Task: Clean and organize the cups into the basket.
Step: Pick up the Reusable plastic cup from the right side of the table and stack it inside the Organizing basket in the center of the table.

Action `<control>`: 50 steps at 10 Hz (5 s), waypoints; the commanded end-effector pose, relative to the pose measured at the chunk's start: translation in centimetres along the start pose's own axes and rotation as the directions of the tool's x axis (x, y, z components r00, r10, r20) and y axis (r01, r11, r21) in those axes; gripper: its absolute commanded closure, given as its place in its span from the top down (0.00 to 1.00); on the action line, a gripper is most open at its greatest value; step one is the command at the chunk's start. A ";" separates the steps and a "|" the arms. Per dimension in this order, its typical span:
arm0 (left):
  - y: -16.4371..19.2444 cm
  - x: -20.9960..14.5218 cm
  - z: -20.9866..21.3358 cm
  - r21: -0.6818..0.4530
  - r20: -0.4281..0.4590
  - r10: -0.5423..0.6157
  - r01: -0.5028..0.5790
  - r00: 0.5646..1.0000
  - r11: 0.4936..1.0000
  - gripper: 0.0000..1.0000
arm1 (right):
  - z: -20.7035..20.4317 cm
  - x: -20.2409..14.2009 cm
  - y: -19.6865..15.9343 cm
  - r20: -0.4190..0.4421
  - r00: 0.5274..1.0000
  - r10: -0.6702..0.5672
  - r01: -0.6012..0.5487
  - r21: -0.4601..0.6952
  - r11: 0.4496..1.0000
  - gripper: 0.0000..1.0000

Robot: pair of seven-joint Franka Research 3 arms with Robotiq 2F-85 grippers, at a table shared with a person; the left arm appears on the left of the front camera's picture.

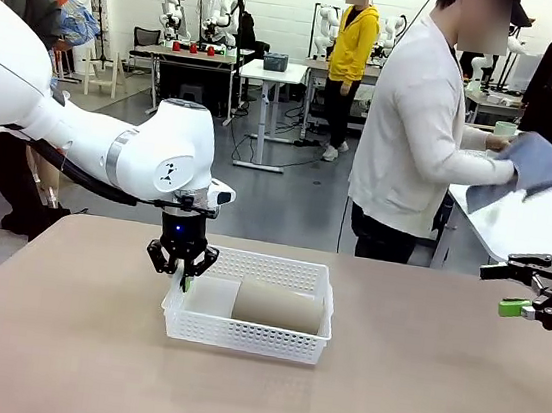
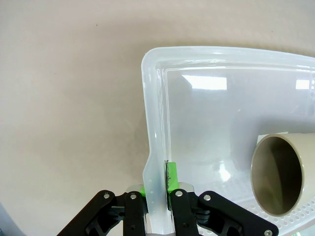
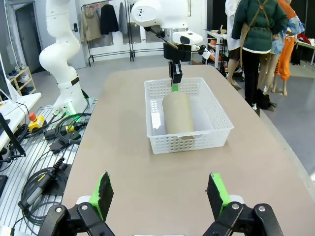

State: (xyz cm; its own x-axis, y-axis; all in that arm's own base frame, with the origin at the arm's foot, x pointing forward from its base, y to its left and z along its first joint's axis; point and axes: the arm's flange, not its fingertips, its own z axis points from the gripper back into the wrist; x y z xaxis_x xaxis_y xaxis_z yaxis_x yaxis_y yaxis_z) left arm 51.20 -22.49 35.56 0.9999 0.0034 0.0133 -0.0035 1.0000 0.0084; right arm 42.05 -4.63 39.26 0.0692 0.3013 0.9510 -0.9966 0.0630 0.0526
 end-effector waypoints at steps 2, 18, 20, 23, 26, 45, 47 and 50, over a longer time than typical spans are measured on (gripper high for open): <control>-0.1 0.0 0.2 -0.001 0.004 0.000 0.000 1.000 1.000 0.00 | 0.1 0.0 -0.1 -0.005 1.000 0.004 -0.004 0.012 1.000 1.00; -0.1 0.0 0.2 -0.001 0.004 0.000 0.000 1.000 1.000 0.00 | 0.1 0.0 -0.1 -0.005 1.000 0.004 -0.004 0.012 1.000 1.00; -0.1 0.0 0.2 -0.001 0.004 0.000 0.000 1.000 1.000 0.00 | 0.1 0.0 -0.1 -0.005 1.000 0.004 -0.004 0.012 1.000 1.00; -0.1 0.0 0.2 -0.001 0.004 0.000 0.000 1.000 1.000 0.00 | 0.1 0.0 -0.1 -0.005 1.000 0.004 -0.004 0.012 1.000 1.00; -0.1 0.0 0.2 -0.001 0.004 0.000 0.000 1.000 1.000 0.00 | 0.0 0.0 0.0 0.000 1.000 0.000 0.000 0.000 1.000 1.00; -0.1 0.0 0.2 -0.001 0.004 0.000 0.000 1.000 1.000 0.00 | -5.9 -13.7 -7.7 0.029 0.999 -0.014 0.011 0.083 0.997 1.00; -0.1 0.0 0.2 -0.001 0.004 0.000 0.000 1.000 1.000 0.00 | -8.0 -12.8 -7.9 0.043 0.999 0.026 -0.030 0.113 0.993 1.00; -0.1 0.0 0.2 -0.001 0.004 0.000 0.000 1.000 1.000 0.00 | -10.5 -13.0 -8.5 0.049 0.998 0.025 -0.034 0.192 0.981 1.00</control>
State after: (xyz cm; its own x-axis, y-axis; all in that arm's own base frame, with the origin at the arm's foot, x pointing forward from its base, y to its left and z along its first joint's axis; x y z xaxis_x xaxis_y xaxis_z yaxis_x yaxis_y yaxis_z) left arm 51.20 -22.50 35.56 0.9999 0.0032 0.0132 -0.0033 1.0000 0.0084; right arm 49.14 0.74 23.93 0.0489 0.2641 0.9633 -0.9884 -0.1263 0.0848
